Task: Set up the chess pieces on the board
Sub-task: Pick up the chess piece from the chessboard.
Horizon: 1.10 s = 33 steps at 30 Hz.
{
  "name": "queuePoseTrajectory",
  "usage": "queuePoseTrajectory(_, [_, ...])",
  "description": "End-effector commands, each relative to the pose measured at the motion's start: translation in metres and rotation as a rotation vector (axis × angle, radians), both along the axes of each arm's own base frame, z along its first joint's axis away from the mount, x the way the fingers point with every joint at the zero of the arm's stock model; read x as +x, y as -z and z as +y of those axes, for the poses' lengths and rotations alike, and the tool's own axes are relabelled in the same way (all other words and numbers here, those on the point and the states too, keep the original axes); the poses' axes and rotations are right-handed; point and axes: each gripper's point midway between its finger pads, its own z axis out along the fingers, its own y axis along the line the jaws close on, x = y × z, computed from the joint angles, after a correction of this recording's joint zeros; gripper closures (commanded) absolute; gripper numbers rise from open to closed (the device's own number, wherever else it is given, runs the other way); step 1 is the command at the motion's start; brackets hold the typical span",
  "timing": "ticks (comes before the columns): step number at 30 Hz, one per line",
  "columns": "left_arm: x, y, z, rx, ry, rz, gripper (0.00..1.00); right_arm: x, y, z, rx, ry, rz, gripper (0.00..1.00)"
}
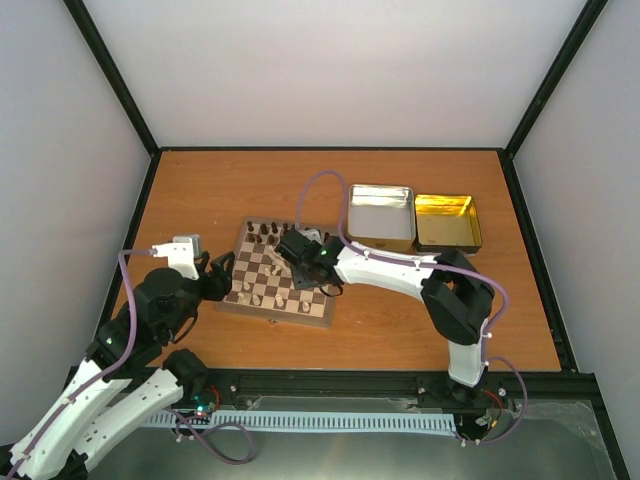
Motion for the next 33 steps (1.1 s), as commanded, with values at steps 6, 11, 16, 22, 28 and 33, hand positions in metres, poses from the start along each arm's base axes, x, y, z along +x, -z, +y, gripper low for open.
queuePoseTrajectory(6, [0.003,0.001,0.003,0.007,-0.032,-0.002,0.37,0.018,0.013,-0.005,-0.042,0.023,-0.003,0.7])
queuePoseTrajectory(11, [0.004,0.002,0.003,0.011,-0.032,0.002,0.37,0.026,0.017,0.0,-0.046,0.009,-0.011,0.73])
queuePoseTrajectory(16, [0.004,0.002,0.003,0.013,-0.034,0.003,0.37,0.03,0.017,0.004,-0.049,-0.009,-0.017,0.79])
queuePoseTrajectory(22, [0.005,0.004,0.003,0.017,-0.036,0.007,0.37,0.03,0.011,-0.003,-0.06,0.014,-0.029,0.91])
queuePoseTrajectory(28, [0.005,0.004,0.002,0.019,-0.032,0.009,0.37,0.027,-0.014,-0.024,-0.052,0.054,-0.084,0.92])
queuePoseTrajectory(33, [0.006,0.004,0.001,0.021,-0.031,0.01,0.37,0.011,-0.027,-0.038,0.0,0.047,-0.082,0.92])
